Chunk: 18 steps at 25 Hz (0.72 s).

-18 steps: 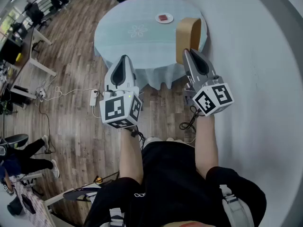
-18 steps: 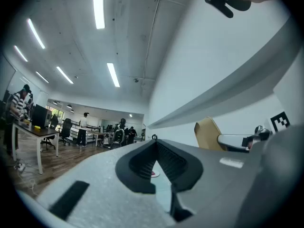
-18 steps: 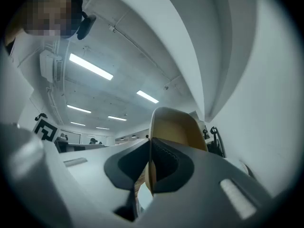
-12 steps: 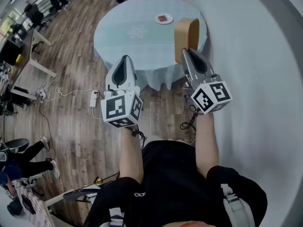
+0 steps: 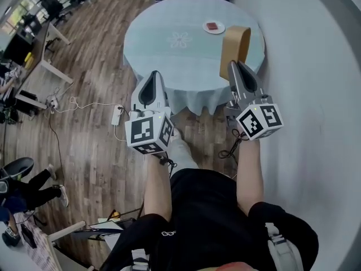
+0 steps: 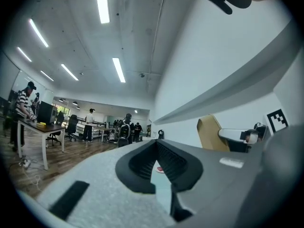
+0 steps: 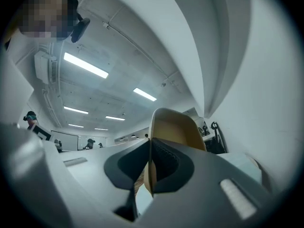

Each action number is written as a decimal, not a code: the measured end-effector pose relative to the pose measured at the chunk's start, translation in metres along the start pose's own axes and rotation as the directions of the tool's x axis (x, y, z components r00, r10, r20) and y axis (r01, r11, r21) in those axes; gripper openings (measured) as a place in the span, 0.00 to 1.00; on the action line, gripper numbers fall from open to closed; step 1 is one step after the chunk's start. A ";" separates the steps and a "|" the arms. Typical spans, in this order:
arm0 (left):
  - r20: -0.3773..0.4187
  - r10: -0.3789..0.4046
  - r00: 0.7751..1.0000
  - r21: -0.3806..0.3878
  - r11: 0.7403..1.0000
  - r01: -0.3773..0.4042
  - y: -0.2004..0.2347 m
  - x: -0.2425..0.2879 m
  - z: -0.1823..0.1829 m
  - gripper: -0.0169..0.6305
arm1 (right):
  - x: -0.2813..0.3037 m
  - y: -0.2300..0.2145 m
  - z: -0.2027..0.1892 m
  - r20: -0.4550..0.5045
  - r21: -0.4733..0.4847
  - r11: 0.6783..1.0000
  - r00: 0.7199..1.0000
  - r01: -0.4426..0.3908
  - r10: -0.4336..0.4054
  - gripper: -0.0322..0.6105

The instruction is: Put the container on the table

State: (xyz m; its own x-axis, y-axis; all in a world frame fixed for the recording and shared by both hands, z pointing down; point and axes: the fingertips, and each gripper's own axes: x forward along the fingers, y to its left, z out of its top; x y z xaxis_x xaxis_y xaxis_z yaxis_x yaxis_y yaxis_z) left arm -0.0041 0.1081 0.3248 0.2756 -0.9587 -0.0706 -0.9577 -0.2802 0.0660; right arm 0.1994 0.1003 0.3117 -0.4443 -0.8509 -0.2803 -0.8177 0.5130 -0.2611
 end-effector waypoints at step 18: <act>-0.256 -0.014 0.967 -0.188 0.981 -0.036 0.292 0.314 -0.092 0.02 | 0.401 -0.055 -0.150 -0.230 -0.042 0.994 0.967 0.103 -0.110 0.09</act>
State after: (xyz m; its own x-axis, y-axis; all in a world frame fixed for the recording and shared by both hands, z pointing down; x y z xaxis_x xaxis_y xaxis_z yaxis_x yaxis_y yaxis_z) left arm -0.1892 -0.2791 0.4137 0.3009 -0.9354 0.1857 -0.9342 -0.2500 0.2546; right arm 0.0112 -0.2860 0.3521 -0.4243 -0.9050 -0.0298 -0.8736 0.4178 -0.2497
